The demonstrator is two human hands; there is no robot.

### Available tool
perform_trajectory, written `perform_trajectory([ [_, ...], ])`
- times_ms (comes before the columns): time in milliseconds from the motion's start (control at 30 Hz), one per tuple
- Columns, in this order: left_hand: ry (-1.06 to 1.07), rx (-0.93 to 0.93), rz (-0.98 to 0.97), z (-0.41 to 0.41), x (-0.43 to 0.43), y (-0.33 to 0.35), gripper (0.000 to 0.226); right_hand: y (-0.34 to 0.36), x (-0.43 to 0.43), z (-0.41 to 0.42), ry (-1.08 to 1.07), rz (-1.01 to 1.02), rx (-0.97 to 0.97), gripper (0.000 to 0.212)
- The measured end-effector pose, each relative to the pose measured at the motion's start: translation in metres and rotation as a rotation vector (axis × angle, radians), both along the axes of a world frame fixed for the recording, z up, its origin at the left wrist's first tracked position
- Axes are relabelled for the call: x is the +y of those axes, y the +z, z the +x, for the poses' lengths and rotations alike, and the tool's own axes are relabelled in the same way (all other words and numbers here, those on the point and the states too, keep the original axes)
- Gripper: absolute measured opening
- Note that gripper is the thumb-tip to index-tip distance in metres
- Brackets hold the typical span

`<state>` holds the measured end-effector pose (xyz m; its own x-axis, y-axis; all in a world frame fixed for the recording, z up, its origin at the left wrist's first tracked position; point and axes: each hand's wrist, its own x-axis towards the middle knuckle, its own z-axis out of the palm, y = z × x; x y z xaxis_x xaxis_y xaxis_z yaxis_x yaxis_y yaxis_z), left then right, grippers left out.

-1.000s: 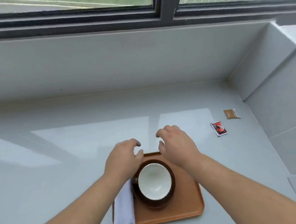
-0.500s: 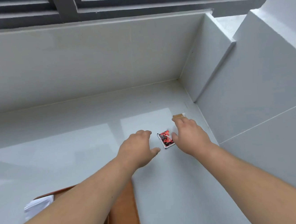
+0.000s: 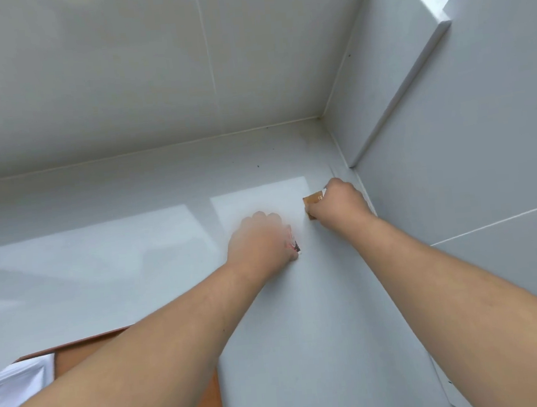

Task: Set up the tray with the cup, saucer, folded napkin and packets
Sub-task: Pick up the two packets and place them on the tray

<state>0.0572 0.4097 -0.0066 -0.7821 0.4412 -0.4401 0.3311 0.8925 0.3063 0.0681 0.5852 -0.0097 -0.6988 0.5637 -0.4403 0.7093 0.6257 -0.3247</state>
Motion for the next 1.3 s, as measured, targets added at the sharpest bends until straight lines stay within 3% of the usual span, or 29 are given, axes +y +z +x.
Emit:
perform_trajectory([
  [133,0.024,-0.141,0.101,-0.005,-0.024,0.008,0.022,0.006,-0.017,0.005,0.089,-0.093,0.083,0.026],
  [400,0.058,-0.221,0.097,-0.019,-0.132,0.051,0.025,0.048,-0.096,0.033,0.185,-0.326,0.067,0.013],
  [533,0.061,-0.235,0.071,-0.016,-0.187,0.064,0.014,0.058,-0.150,0.046,0.283,-0.317,-0.024,0.014],
  [800,0.020,-0.290,-0.003,0.009,-0.235,0.045,0.024,0.043,-0.225,0.070,0.475,-0.306,-0.160,0.011],
  [1300,0.021,-0.128,-0.178,0.023,-0.243,0.022,0.047,0.017,-0.246,0.064,0.639,0.011,-0.116,0.022],
])
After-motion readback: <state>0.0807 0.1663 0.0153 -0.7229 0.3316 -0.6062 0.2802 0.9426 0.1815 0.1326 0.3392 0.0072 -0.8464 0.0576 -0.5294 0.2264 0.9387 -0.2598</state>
